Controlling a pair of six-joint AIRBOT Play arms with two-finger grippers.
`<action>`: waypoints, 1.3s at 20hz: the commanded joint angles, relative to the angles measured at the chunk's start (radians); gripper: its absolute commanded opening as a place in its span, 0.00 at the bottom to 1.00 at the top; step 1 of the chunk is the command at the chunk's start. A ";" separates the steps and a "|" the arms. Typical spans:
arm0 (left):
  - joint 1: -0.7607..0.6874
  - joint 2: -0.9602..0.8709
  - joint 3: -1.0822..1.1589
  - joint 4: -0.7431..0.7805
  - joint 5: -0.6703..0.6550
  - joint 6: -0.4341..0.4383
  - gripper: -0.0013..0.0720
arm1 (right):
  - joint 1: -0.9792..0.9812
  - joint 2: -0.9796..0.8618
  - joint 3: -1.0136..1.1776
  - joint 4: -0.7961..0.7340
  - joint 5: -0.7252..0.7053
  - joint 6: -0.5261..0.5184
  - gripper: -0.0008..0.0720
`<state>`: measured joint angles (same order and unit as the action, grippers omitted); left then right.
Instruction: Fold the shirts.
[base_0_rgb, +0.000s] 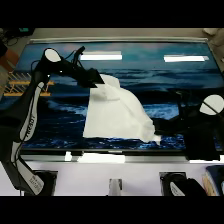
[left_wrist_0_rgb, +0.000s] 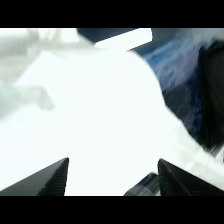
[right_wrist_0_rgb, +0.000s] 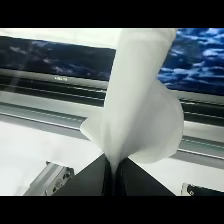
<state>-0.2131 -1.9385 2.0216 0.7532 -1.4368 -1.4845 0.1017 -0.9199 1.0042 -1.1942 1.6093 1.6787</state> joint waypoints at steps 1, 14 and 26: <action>0.053 0.007 -0.009 0.129 -0.288 -0.024 0.72 | 0.001 0.000 -0.009 0.003 -0.037 -0.007 0.05; 0.185 0.491 -1.054 0.128 0.066 0.052 0.92 | 0.001 0.000 -0.009 0.005 -0.104 -0.006 0.05; -0.042 0.484 -1.225 0.063 0.452 -0.025 0.64 | 0.001 0.000 -0.009 0.019 -0.092 -0.006 0.06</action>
<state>-0.2214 -1.4502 0.8074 0.8139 -1.0748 -1.4788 0.1017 -0.9199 0.9951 -1.1770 1.5139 1.6722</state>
